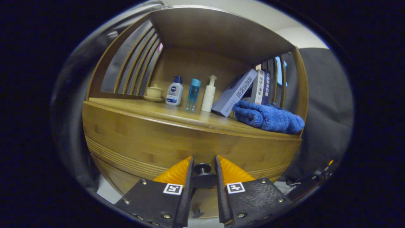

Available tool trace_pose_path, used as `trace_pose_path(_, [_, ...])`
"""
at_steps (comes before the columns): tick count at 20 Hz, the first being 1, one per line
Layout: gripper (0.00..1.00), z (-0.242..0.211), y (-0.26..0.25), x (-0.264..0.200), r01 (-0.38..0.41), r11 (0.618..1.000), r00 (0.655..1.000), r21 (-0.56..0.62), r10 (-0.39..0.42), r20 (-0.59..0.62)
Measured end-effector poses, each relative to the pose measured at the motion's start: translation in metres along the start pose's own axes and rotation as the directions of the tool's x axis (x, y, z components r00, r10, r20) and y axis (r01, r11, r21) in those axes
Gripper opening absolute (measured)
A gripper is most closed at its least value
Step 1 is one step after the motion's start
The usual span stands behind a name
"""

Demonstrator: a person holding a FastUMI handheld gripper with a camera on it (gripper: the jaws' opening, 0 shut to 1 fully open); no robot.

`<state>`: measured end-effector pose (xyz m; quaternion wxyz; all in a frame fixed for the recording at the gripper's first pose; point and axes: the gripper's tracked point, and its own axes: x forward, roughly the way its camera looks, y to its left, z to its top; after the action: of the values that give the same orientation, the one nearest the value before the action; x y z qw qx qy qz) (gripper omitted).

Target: Pull open the drawer, take out the items inside it, and place them on the countertop above the cabinet.

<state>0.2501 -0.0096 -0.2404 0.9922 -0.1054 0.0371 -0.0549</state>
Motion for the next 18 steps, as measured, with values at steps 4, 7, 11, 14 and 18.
trace_pose_path(4, [0.27, -0.003, -0.003, -0.002, -0.019, 0.996, 0.998, 0.088, 0.024, -0.056])
trace_pose_path(7, [0.12, 0.003, -0.003, 0.012, -0.050, 0.991, 0.996, 0.124, 0.059, -0.068])
trace_pose_path(11, [0.11, 0.006, -0.002, -0.005, -0.058, 0.992, 0.998, 0.111, 0.061, -0.030])
trace_pose_path(14, [0.61, -0.018, -0.003, -0.001, -0.060, 0.993, 0.991, 0.098, 0.071, -0.114])
trace_pose_path(18, [0.45, -0.019, -0.003, 0.006, -0.100, 0.979, 0.990, 0.177, 0.116, -0.083])
